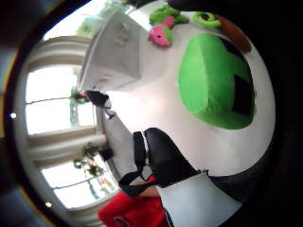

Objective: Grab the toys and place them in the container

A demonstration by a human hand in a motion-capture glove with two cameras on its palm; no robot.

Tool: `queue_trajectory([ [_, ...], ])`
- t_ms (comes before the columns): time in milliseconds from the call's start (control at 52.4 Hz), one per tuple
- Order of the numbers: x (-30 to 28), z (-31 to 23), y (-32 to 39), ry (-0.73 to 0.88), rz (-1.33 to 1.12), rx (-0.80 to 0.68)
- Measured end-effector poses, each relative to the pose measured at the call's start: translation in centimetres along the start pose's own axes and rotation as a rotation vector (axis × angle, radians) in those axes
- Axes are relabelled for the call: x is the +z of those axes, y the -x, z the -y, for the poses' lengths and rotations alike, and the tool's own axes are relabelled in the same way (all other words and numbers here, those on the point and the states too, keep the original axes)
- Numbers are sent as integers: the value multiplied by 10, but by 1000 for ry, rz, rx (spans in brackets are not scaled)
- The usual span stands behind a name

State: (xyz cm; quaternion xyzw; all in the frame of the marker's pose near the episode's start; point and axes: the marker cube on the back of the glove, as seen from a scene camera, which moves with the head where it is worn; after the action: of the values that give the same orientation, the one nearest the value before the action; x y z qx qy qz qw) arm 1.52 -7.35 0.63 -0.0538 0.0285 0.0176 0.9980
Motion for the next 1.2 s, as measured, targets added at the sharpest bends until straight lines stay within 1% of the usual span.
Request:
queue_trajectory([
  [76, 10, 17, 3, 56, -43, 6],
  [172, 36, 42, -5, 232, -45, -6],
  [210, 46, 44, 0, 266, -24, -18],
  [324, 56, 42, 12, 276, -141, -78],
  [382, 55, 46, 10, 277, -163, -83],
  [439, 53, 50, 6, 245, -140, -71],
  [534, 54, 47, 4, 114, -31, -65],
  [630, 47, 51, 4, 72, 7, -52],
  [763, 27, 53, 22, 7, -9, -46],
  [973, -29, 74, 53, -45, -35, -70],
  [1088, -85, 99, 85, -79, -94, -75],
  [1202, -138, 123, 117, -124, -99, -88],
])
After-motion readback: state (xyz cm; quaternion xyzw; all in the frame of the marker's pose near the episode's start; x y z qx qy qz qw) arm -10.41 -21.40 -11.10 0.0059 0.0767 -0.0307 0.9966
